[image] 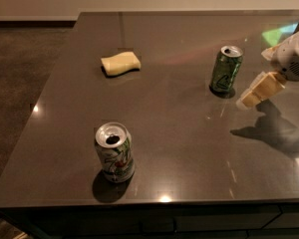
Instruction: Move green can near 7up can
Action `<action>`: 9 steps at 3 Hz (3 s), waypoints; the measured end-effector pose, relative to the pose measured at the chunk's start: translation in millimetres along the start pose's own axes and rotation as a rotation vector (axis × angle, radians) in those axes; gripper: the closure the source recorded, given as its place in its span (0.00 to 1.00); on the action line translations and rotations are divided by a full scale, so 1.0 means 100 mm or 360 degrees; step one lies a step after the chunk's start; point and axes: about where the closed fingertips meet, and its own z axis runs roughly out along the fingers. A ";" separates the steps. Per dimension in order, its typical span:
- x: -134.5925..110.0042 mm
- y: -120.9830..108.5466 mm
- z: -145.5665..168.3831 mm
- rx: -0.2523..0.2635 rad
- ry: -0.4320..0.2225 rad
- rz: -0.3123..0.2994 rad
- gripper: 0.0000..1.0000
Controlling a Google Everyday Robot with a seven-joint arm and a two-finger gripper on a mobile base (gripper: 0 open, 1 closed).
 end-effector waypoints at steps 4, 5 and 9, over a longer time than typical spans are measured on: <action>-0.13 -0.37 0.58 0.0065 -0.0721 0.0403 0.00; -0.23 -0.41 0.61 0.0055 -0.0818 0.0424 0.00; -0.69 -0.19 0.39 -0.0214 -0.0951 0.0341 0.87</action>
Offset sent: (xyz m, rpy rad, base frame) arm 0.0598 -0.0054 -0.0370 0.4234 -0.1728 -0.1591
